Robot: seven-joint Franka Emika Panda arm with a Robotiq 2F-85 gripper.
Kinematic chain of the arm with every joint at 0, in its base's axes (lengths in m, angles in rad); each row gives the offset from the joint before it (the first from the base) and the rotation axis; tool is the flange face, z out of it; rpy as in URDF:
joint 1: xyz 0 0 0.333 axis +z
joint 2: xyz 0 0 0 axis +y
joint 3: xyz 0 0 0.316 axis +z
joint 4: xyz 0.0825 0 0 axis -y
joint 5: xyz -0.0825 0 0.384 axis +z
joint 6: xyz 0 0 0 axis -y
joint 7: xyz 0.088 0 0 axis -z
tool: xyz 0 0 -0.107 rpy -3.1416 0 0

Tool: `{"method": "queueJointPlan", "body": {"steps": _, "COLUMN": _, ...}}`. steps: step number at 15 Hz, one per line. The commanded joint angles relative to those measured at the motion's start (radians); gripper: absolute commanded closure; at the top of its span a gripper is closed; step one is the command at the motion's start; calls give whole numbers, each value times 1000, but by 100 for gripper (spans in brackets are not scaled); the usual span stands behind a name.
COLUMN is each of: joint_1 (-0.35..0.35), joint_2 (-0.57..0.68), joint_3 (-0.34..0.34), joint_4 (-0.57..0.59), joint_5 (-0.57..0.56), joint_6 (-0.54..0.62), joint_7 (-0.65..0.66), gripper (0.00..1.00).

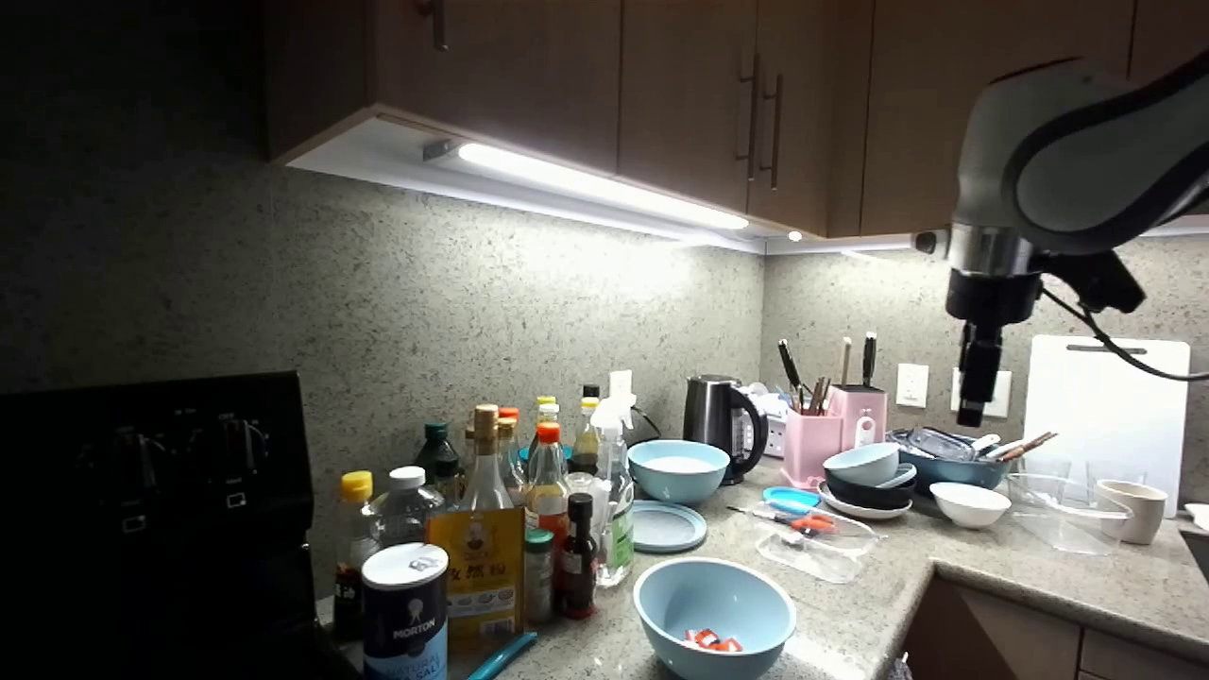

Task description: Remove the silver spoon from the lunchbox and put it in the blue bowl

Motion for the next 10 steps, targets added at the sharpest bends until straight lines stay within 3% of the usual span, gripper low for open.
{"method": "queueJointPlan", "body": {"steps": 1, "joint_1": -32, "joint_2": 190, "joint_3": 53, "joint_4": 140, "joint_5": -43, "joint_6": 15, "joint_7": 74, "gripper": 0}}
{"method": "queueJointPlan", "body": {"steps": 2, "joint_1": -33, "joint_2": 216, "joint_3": 53, "joint_4": 162, "joint_5": -37, "joint_6": 7, "joint_7": 75, "gripper": 0}}
{"method": "queueJointPlan", "body": {"steps": 3, "joint_1": -26, "joint_2": 151, "joint_3": 54, "joint_4": 105, "joint_5": -14, "joint_6": 8, "joint_7": 49, "gripper": 0}}
{"method": "queueJointPlan", "body": {"steps": 8, "joint_1": -34, "joint_2": 225, "joint_3": 58, "joint_4": 164, "joint_5": -16, "joint_6": 7, "joint_7": 53, "gripper": 0}}
{"method": "queueJointPlan", "body": {"steps": 10, "joint_1": -41, "joint_2": 314, "joint_3": 48, "joint_4": 225, "joint_5": 1, "joint_6": 11, "joint_7": 59, "gripper": 0}}
